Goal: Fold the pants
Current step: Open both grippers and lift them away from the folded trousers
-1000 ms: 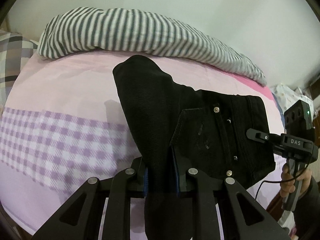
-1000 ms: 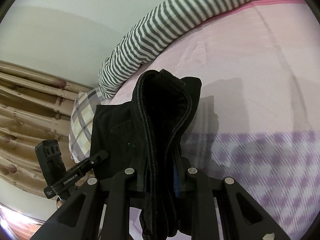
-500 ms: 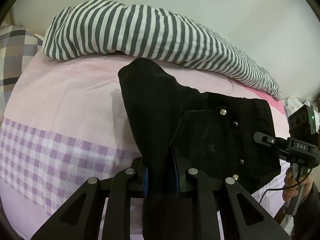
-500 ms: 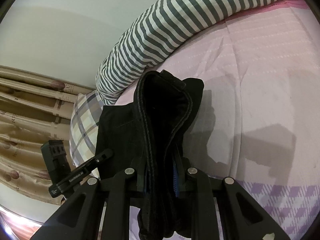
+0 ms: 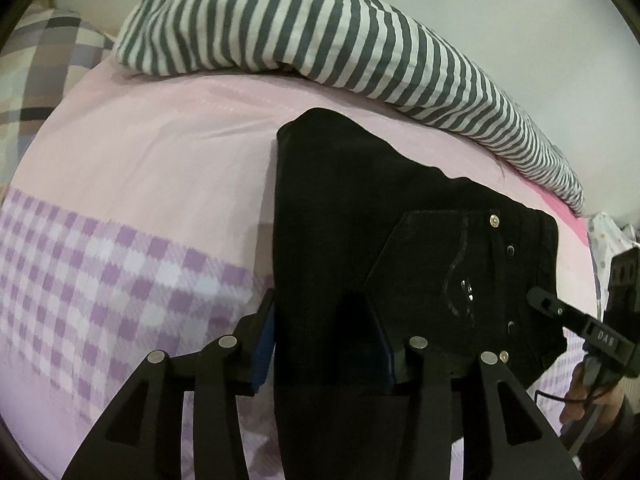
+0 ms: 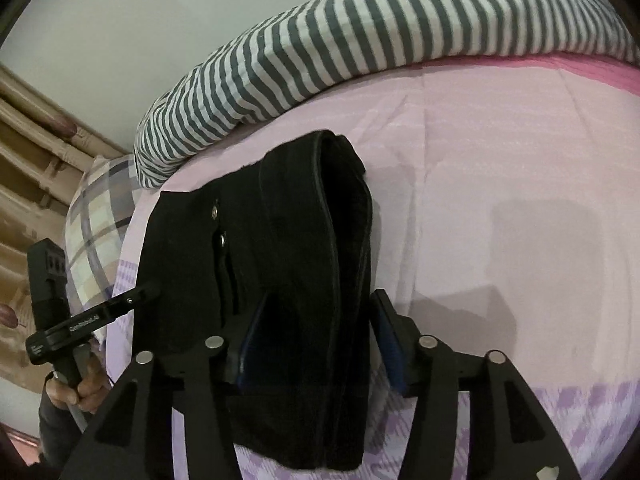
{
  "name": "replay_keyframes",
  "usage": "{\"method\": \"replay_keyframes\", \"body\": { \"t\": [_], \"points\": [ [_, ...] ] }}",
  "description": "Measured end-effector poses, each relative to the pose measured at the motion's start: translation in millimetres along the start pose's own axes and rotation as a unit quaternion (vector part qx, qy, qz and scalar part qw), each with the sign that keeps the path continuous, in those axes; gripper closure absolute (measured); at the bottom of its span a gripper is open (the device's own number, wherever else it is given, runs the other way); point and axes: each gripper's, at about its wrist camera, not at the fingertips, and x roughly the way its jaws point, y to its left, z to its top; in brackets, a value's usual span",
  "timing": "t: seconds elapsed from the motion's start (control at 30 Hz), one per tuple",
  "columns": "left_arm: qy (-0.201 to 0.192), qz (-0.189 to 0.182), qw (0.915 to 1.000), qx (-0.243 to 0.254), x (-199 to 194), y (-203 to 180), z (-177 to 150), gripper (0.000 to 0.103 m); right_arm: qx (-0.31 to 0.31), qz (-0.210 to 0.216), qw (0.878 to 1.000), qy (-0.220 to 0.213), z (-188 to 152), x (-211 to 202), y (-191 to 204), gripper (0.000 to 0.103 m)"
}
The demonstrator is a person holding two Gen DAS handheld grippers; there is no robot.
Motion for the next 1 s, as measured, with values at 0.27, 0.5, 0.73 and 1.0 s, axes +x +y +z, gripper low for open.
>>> {"method": "replay_keyframes", "body": {
  "t": [0.27, 0.5, 0.73, 1.0],
  "points": [
    [-0.052, 0.113, 0.9920, 0.024, -41, -21, -42, 0.059, -0.016, -0.026, 0.999, -0.025, -31, -24, 8, 0.048],
    [-0.079, 0.132, 0.9875, 0.035, -77, -40, -78, 0.054, -0.055, -0.070, 0.994, -0.064, -54, -49, 28, 0.040],
    [-0.090, 0.141, 0.9844, 0.053, -92, -59, -105, 0.052, -0.088, -0.092, 0.989, -0.072, -85, -63, 52, 0.031],
    [-0.100, 0.145, 0.9822, 0.065, -100, -68, -125, 0.050, -0.108, -0.119, 0.983, -0.093, -107, -72, 77, 0.012]
  ]
}}
